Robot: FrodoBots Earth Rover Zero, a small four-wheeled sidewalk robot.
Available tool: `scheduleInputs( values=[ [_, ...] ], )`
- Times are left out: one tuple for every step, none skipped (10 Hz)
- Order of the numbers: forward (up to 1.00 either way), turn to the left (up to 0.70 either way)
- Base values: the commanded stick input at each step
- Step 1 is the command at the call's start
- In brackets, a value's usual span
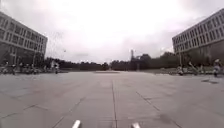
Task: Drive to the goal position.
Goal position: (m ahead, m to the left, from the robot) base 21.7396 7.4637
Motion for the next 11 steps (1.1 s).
scheduleInputs(
  values=[
    [0.7, 0.0],
    [0.7, 0.0],
    [0.7, 0.0],
    [0.7, 0.0],
    [0.7, 0.03],
    [0.7, 0.17],
    [0.7, 0.35],
    [0.7, 0.35],
    [0.7, 0.13],
    [0.7, 0.0],
    [0.7, 0.0]
  ],
)
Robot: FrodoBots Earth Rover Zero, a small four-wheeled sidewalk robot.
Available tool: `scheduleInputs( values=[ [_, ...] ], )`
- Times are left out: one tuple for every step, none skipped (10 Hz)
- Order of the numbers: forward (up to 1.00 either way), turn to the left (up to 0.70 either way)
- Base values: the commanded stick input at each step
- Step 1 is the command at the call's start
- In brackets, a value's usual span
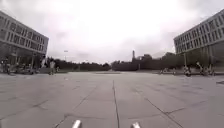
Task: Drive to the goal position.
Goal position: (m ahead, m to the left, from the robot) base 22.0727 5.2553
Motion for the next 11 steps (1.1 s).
scheduleInputs(
  values=[
    [0.7, 0.0],
    [0.7, 0.0],
    [0.7, 0.0],
    [0.7, 0.0],
    [0.7, 0.0],
    [0.7, 0.0],
    [0.7, 0.0],
    [0.7, 0.0],
    [0.7, 0.0],
    [0.7, 0.0],
    [0.7, 0.0]
  ],
)
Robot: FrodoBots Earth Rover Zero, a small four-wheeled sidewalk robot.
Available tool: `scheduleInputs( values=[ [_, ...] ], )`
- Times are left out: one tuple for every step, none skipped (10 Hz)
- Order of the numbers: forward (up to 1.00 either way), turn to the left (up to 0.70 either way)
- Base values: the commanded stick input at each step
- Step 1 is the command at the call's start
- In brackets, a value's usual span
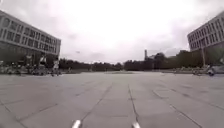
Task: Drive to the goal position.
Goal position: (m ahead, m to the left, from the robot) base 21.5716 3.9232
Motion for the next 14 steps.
scheduleInputs(
  values=[
    [0.7, 0.0],
    [0.7, 0.0],
    [0.7, 0.0],
    [0.7, 0.0],
    [0.7, 0.0],
    [0.7, 0.0],
    [0.7, 0.0],
    [0.7, 0.0],
    [0.7, 0.0],
    [0.7, 0.0],
    [0.7, 0.0],
    [0.7, 0.0],
    [0.7, 0.0],
    [0.7, 0.0]
  ],
)
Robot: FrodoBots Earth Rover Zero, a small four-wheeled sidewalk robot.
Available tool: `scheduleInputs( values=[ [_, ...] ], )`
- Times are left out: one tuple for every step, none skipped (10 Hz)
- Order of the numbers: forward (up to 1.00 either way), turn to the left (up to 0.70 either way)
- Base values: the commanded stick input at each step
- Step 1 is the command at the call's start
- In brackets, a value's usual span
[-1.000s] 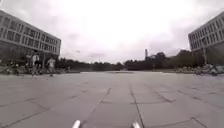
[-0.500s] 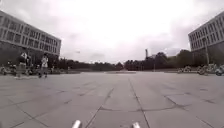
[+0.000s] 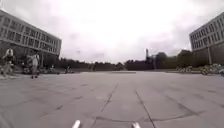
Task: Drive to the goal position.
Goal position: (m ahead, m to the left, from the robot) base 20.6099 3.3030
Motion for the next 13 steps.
scheduleInputs(
  values=[
    [0.7, 0.0],
    [0.7, 0.0],
    [0.7, 0.0],
    [0.7, 0.0],
    [0.7, 0.0],
    [0.7, 0.0],
    [0.7, 0.0],
    [0.7, 0.0],
    [0.7, 0.0],
    [0.7, 0.0],
    [0.7, 0.0],
    [0.7, 0.0],
    [0.7, 0.0]
  ],
)
